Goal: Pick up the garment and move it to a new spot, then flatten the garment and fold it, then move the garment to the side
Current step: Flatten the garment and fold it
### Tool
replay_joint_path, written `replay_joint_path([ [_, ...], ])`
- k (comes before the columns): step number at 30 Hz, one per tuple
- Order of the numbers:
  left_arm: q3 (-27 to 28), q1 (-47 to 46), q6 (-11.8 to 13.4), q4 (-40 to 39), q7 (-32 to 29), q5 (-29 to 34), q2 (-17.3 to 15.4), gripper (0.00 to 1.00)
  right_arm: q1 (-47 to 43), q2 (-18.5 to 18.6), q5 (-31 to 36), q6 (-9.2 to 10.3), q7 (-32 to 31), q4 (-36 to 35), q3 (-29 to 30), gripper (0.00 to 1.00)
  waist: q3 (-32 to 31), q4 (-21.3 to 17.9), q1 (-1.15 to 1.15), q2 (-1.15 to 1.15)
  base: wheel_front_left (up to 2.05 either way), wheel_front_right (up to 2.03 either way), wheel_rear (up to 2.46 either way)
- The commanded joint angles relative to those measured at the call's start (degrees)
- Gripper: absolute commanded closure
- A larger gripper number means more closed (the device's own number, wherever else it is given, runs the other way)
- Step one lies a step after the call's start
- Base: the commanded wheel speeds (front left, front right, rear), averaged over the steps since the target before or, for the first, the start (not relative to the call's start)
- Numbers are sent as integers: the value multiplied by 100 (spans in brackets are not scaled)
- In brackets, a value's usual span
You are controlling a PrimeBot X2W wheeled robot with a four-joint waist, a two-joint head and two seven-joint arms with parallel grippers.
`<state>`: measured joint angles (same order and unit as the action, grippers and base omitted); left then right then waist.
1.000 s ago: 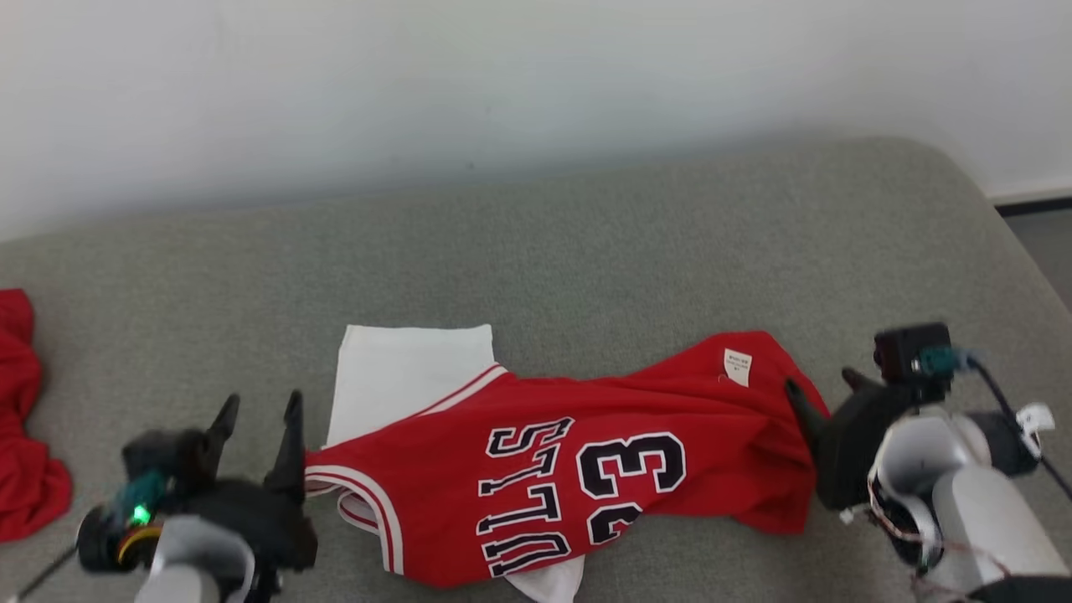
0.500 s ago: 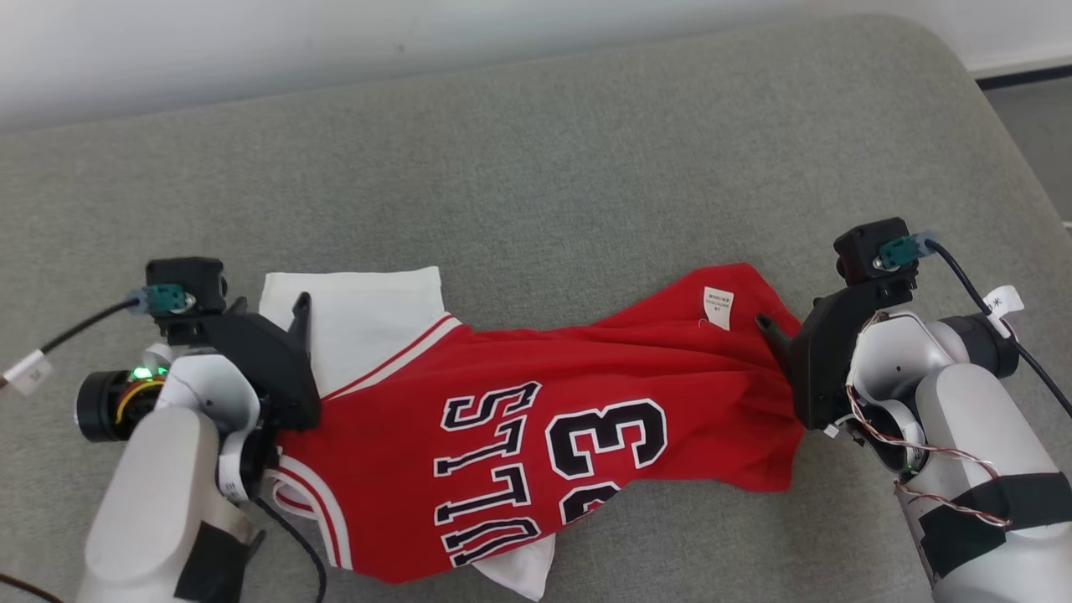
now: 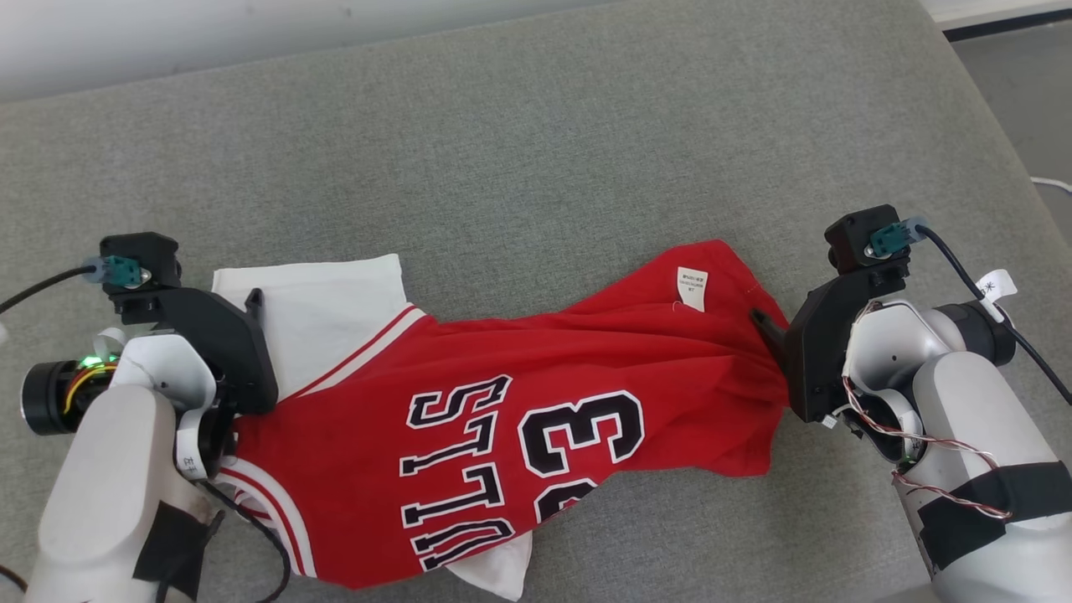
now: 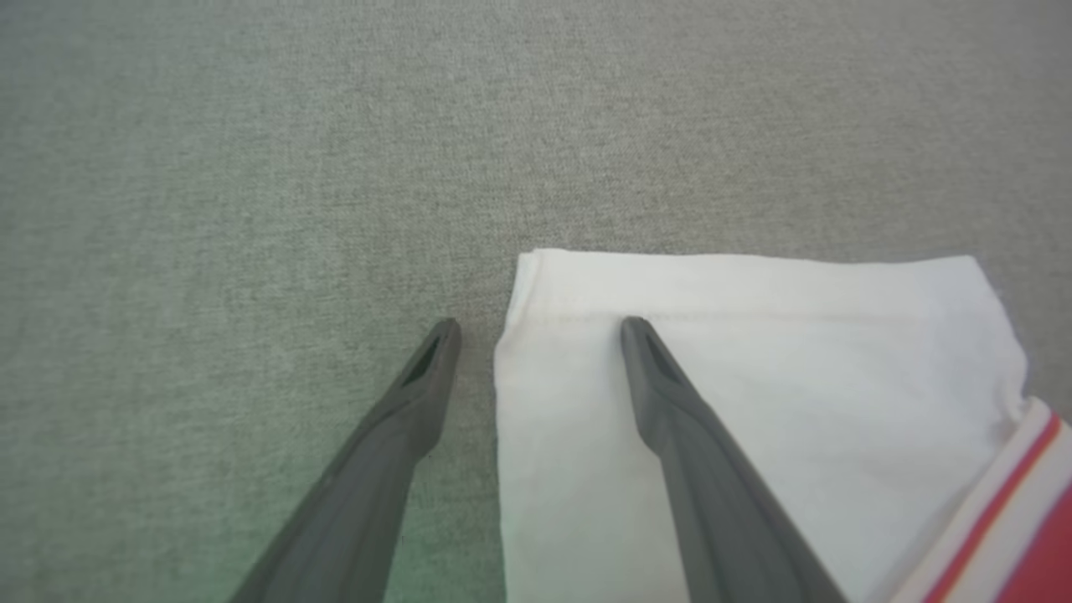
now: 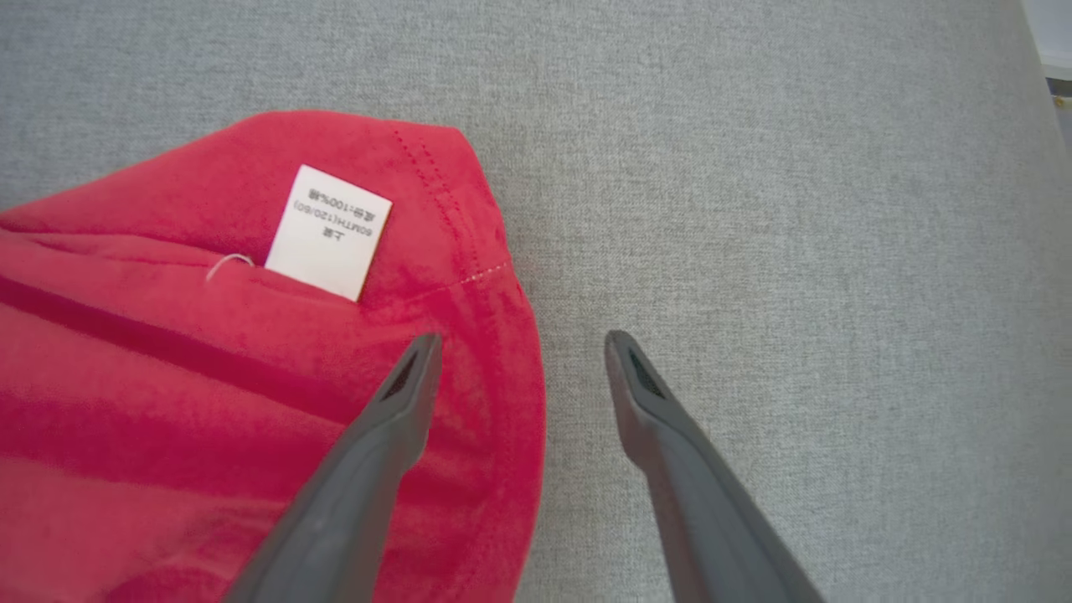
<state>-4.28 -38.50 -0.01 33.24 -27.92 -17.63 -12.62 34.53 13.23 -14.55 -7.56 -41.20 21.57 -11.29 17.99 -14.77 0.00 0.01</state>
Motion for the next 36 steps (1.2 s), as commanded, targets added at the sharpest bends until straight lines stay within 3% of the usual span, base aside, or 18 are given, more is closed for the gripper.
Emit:
replay_joint_path([
  [1,-6,27,25,62,-62,22,-65,0,11,23,-22,15,-15,-28,-15,0,35,-42,0,-1,0,0,0],
  [4,-25,30,16,54,-177,15,-132,0,25,7,-47,15,-59,-79,-67,0,83,-84,0,-1,0,0,0],
  [5,-40,47,-38,60,-255,-28,-132,11,27,16,-51,15,-79,-93,-73,0,94,-90,0,-1,0,0,0],
  [6,-58,74,-97,68,-361,-97,-125,56,29,27,-60,15,-106,-98,-88,0,105,-95,0,-1,0,0,0],
  [7,-75,103,-186,70,-493,-174,-115,95,38,47,-67,15,-129,-95,-99,0,116,-99,0,-1,0,0,0],
  [8,-76,144,-252,75,-650,-244,-108,100,60,64,-65,15,-156,-95,-105,0,129,-104,0,-1,0,0,0],
  [12,-76,225,-391,-128,-1027,-365,-300,100,177,127,-57,15,-231,-69,-64,0,164,-99,0,-1,0,0,0],
  [17,-43,279,-359,-471,-1178,-429,-434,100,327,135,-90,15,-360,-5,40,0,184,-3,0,-1,0,0,0],
  [33,-187,404,-318,-949,-1190,-531,-255,100,810,142,-206,15,-578,836,-417,0,346,372,0,-1,0,0,0],
  [34,-195,399,-321,-960,-1176,-539,-244,100,834,148,-222,15,-558,867,-448,22,355,381,0,-1,0,0,0],
  [36,-196,371,-347,-971,-1118,-569,-235,100,875,159,-245,15,-527,927,-495,79,373,392,0,-1,0,0,0],
])
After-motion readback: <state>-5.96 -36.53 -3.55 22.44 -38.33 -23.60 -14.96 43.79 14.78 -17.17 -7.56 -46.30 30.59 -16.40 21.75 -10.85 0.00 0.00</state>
